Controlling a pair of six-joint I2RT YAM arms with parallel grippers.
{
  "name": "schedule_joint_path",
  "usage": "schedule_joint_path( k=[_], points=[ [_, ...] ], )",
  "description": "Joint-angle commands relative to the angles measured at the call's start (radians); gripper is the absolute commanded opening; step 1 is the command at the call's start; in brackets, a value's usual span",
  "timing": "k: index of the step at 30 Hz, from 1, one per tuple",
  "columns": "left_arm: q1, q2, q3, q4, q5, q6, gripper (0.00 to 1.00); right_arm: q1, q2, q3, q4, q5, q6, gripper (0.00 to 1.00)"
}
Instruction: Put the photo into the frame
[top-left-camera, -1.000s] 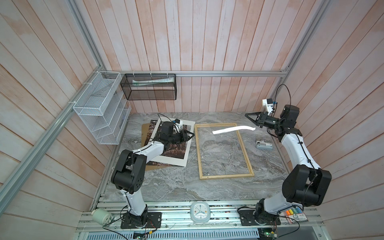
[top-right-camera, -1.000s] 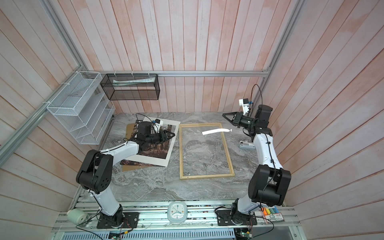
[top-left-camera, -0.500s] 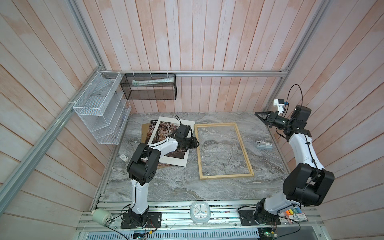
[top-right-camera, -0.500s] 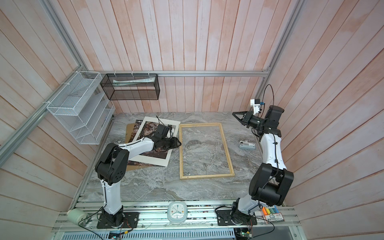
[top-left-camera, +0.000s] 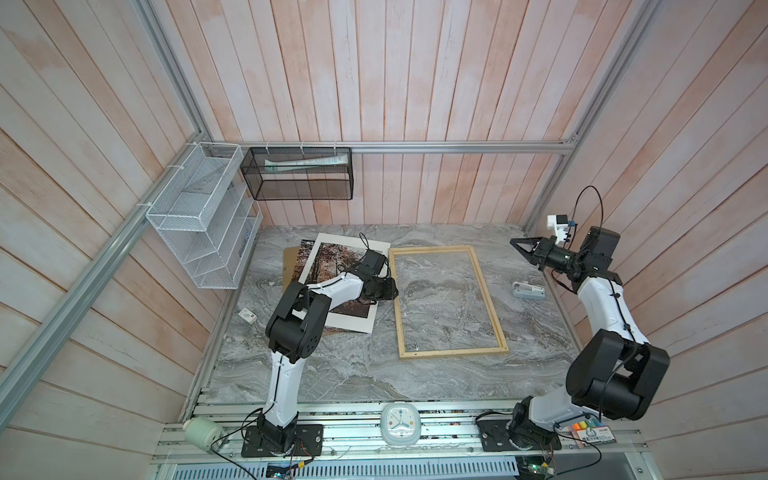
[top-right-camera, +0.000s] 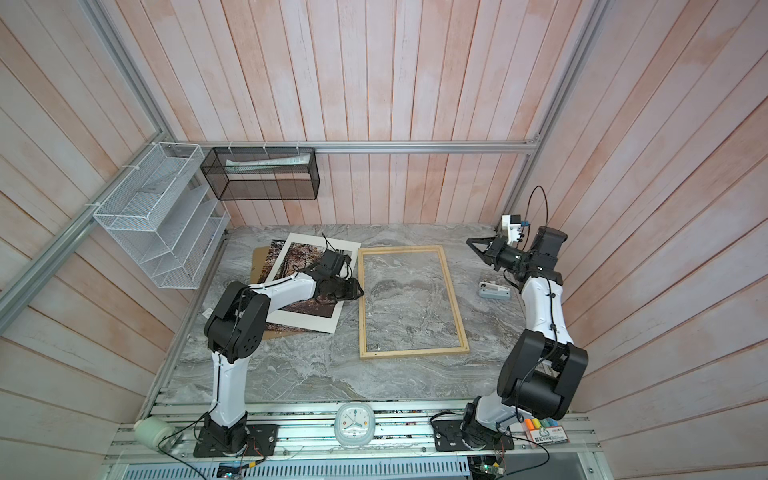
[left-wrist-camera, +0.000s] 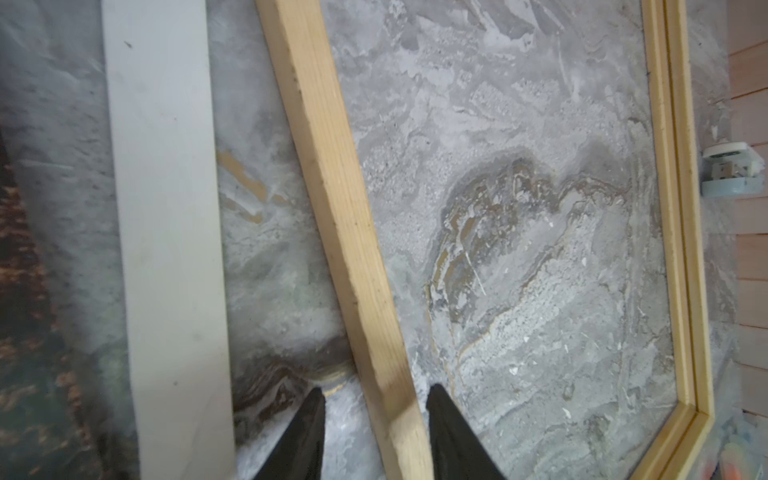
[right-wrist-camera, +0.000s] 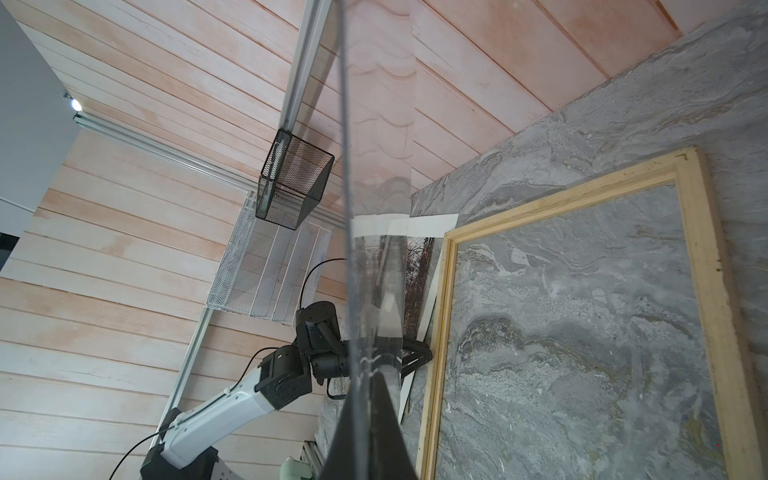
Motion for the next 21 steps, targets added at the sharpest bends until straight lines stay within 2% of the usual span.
schedule_joint_path(
  k=[1, 4, 10, 21],
  points=[
    [-0.002, 0.032, 0.035, 0.004, 0.017, 0.025, 0.36, -0.006, -0.049, -0.032, 0.044, -0.019, 0.006, 0.00],
    [-0.001, 0.044, 0.050, 0.014, 0.034, 0.027, 0.29, -0.006, -0.069, -0.076, 0.064, -0.022, 0.016, 0.00],
    [-0.001, 0.070, 0.089, 0.001, 0.039, 0.048, 0.23, -0.008, -0.099, -0.201, 0.165, -0.030, 0.079, 0.00],
    [0.006, 0.161, 0.236, -0.085, -0.013, 0.137, 0.22, -0.006, -0.147, -0.340, 0.197, -0.024, 0.076, 0.00]
  ],
)
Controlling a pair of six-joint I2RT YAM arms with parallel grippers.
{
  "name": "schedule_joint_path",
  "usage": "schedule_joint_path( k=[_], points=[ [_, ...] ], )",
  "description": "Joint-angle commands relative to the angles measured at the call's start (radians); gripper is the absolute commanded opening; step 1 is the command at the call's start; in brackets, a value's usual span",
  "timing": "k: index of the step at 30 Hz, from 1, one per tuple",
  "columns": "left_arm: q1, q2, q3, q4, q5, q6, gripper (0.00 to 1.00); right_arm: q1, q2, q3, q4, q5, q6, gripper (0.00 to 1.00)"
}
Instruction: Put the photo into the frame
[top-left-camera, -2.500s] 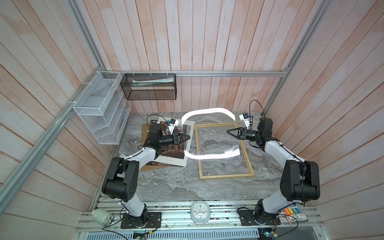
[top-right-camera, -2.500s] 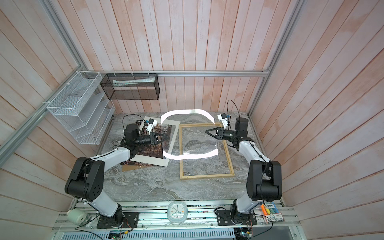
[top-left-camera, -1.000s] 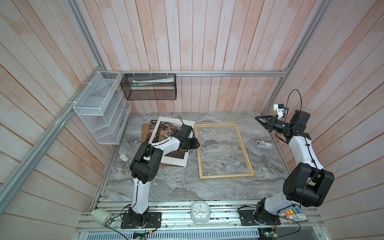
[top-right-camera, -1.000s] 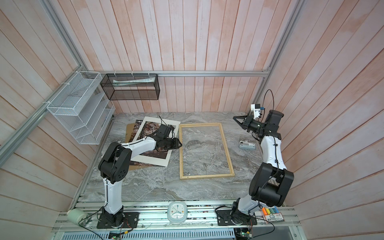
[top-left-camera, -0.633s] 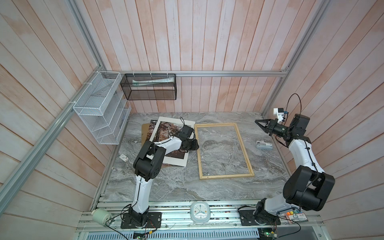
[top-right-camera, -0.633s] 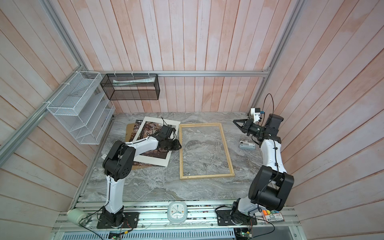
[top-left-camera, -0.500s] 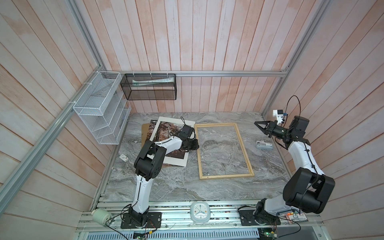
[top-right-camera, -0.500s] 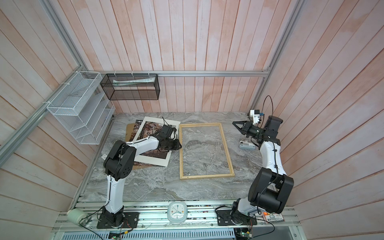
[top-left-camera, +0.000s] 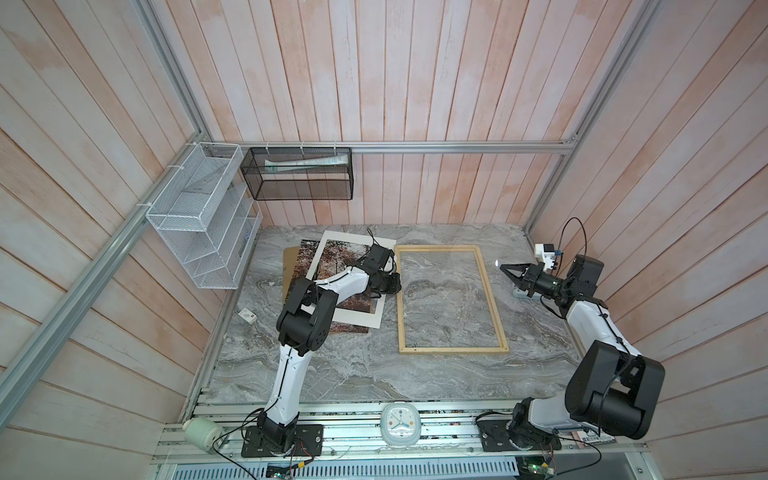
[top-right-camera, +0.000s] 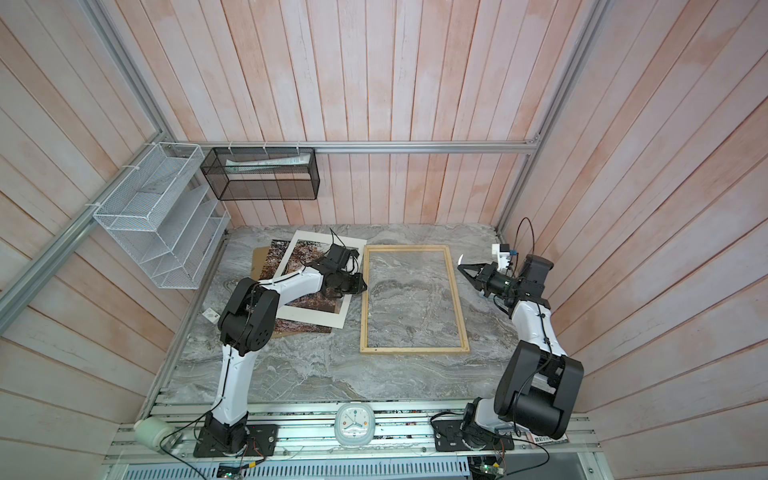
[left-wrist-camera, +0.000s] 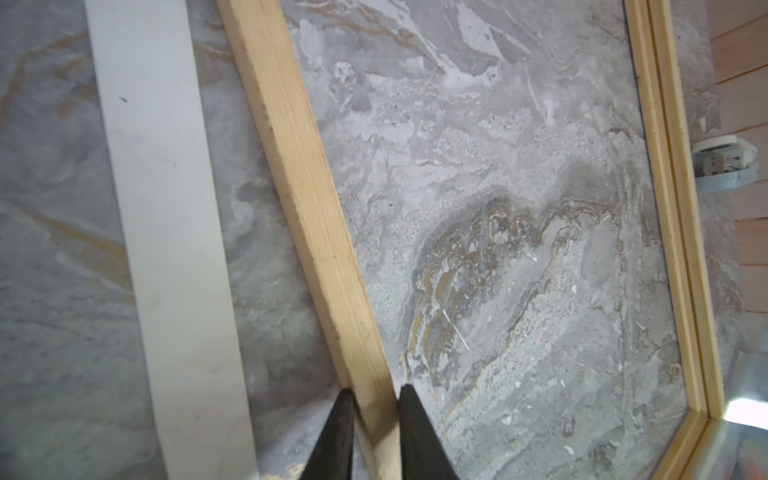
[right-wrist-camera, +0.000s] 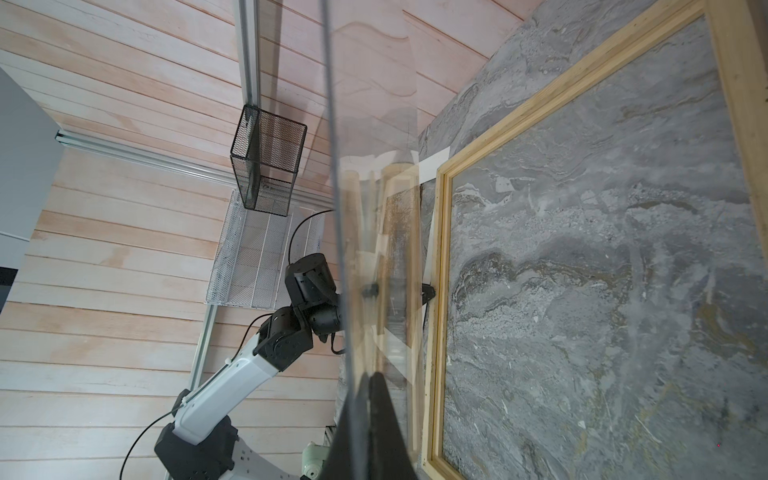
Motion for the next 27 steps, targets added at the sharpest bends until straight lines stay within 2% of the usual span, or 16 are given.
schedule_joint_path(
  k=[1, 3, 8, 10, 27],
  points=[
    [0.007, 0.049, 0.063, -0.055, -0.052, 0.055, 0.22, -0.003, -0.045, -0.030, 0.058, -0.024, 0.007, 0.00],
    [0.012, 0.053, 0.087, -0.079, -0.075, 0.062, 0.24, -0.003, -0.055, -0.050, 0.064, -0.024, 0.009, 0.00],
    [0.023, 0.031, 0.080, -0.087, -0.097, 0.065, 0.42, -0.003, -0.065, -0.084, 0.079, -0.025, 0.009, 0.00],
    [0.028, 0.024, 0.073, -0.098, -0.124, 0.065, 0.46, 0.000, -0.065, -0.093, 0.085, -0.024, 0.011, 0.00],
    [0.090, -0.111, -0.164, -0.030, -0.219, -0.017, 0.46, 0.051, -0.005, -0.096, 0.100, -0.005, -0.015, 0.00]
  ],
)
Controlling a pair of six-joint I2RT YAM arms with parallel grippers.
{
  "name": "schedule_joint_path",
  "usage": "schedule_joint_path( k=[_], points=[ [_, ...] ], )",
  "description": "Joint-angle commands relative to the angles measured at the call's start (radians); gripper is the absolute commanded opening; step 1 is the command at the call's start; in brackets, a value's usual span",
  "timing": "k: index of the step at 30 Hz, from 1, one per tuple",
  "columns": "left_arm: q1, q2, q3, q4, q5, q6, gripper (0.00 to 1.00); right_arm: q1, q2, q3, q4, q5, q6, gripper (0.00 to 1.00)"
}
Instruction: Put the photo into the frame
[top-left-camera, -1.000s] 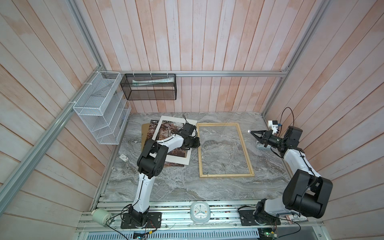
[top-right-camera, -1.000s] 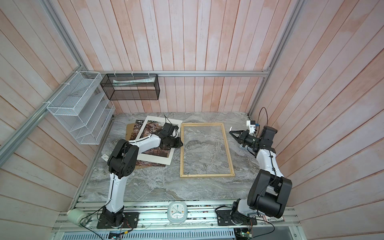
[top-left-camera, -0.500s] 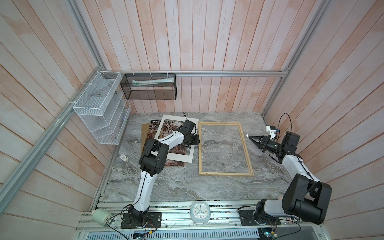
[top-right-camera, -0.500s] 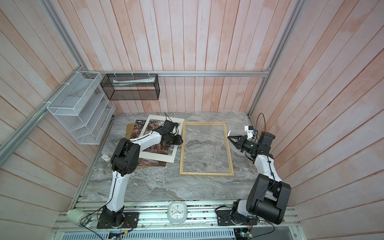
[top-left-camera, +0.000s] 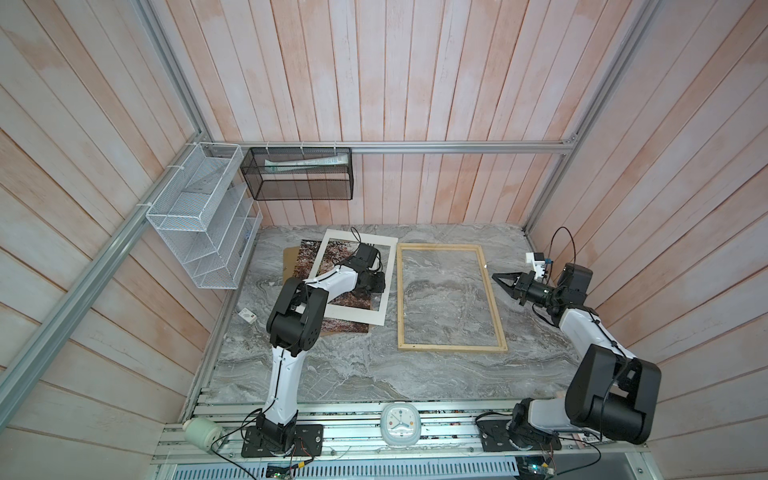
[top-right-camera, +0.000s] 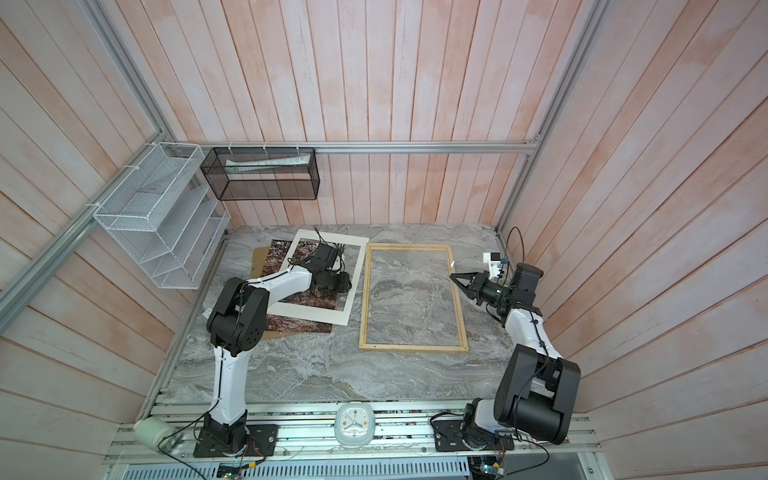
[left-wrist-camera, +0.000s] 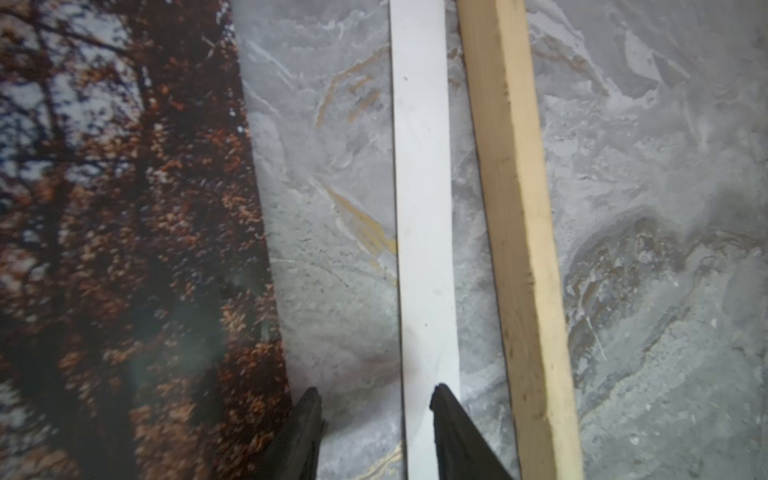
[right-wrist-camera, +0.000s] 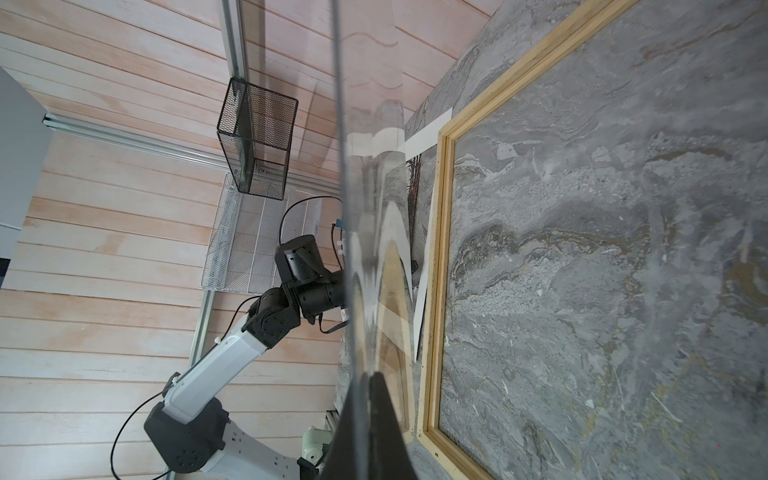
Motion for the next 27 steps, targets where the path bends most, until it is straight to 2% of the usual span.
schedule_joint_path(
  k=[1, 10, 18, 22, 27],
  points=[
    [0.019, -0.038, -0.057, 0.005, -0.050, -0.034, 0.46, 0.009, 0.014, 0.007, 0.032, -0.008, -0.025, 0.00],
    [0.037, -0.090, -0.134, 0.024, -0.099, -0.083, 0.46, 0.016, 0.036, 0.030, -0.005, -0.001, -0.063, 0.00],
    [0.019, -0.168, -0.166, 0.121, -0.015, -0.076, 0.47, 0.014, 0.033, 0.045, -0.006, 0.002, -0.065, 0.00],
    [-0.014, -0.163, -0.128, 0.123, 0.035, -0.056, 0.49, 0.013, 0.031, 0.055, -0.005, 0.002, -0.061, 0.00],
    [-0.066, -0.090, -0.031, 0.067, 0.032, -0.039, 0.50, 0.003, 0.017, 0.058, -0.015, 0.001, -0.063, 0.00]
  ],
)
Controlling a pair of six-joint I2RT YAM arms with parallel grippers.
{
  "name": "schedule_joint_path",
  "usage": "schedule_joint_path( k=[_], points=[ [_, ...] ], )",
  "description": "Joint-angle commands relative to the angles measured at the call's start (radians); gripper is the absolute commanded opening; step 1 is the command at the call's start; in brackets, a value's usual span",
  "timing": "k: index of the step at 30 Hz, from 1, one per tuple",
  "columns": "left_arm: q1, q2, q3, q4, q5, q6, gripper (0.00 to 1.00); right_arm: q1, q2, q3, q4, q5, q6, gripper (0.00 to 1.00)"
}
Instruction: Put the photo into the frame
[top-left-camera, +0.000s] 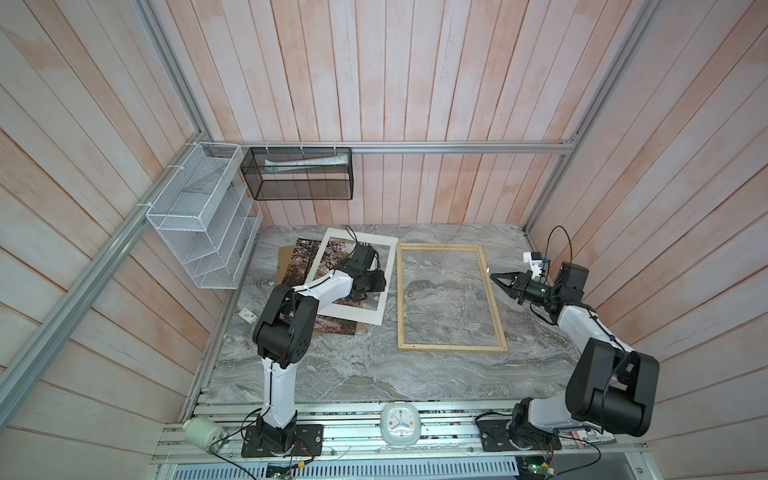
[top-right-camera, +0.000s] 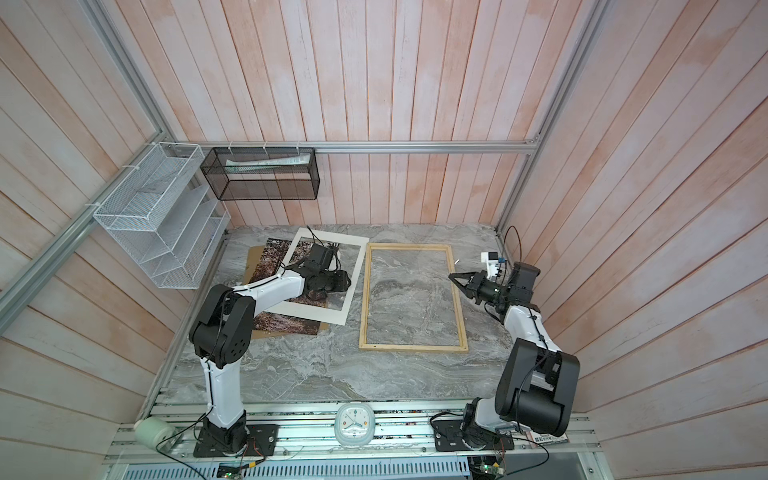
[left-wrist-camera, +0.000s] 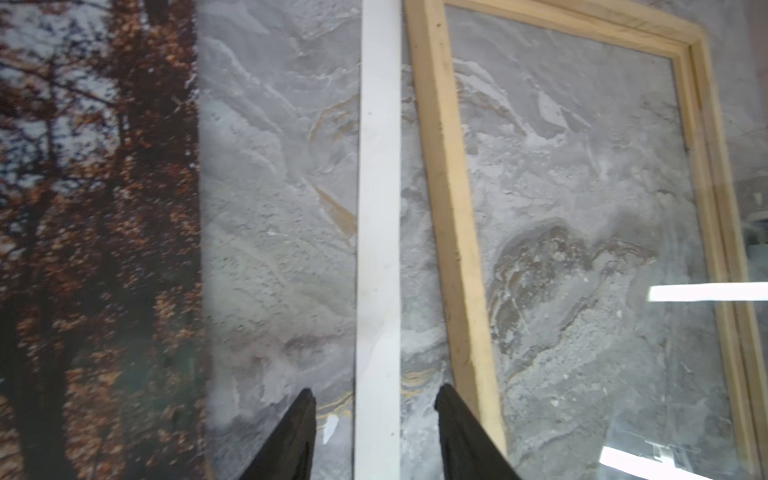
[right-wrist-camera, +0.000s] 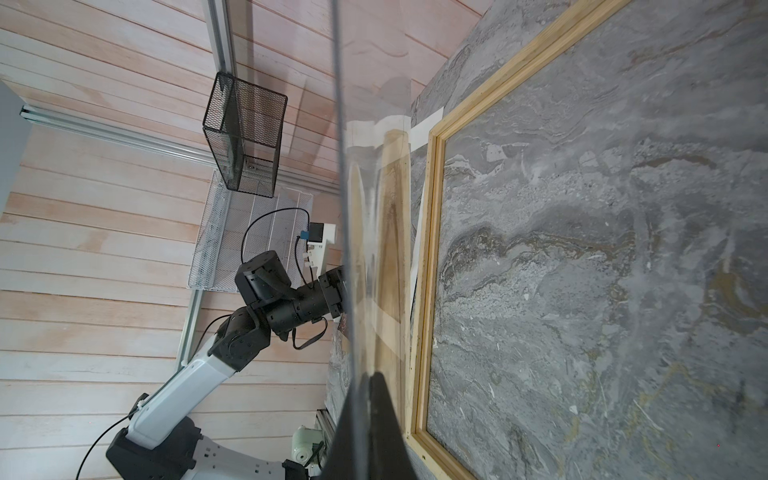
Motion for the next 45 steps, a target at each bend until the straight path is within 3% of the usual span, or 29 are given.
schedule_joint_path(
  k=[1, 19, 36, 45],
  points=[
    [-0.032, 0.049, 0.067, -0.016, 0.030, 0.026, 0.49, -0.008, -0.020, 0.038, 0.001, -0.019, -0.020, 0.00],
    [-0.073, 0.181, 0.171, -0.041, 0.080, 0.062, 0.49, -0.054, -0.074, 0.028, -0.008, -0.023, 0.002, 0.00],
    [-0.077, 0.223, 0.195, -0.040, 0.071, 0.083, 0.37, -0.057, -0.113, -0.038, 0.054, -0.028, 0.034, 0.00],
    [-0.076, 0.207, 0.164, 0.009, 0.060, 0.092, 0.33, -0.057, -0.048, -0.029, 0.064, -0.050, 0.039, 0.00]
  ],
)
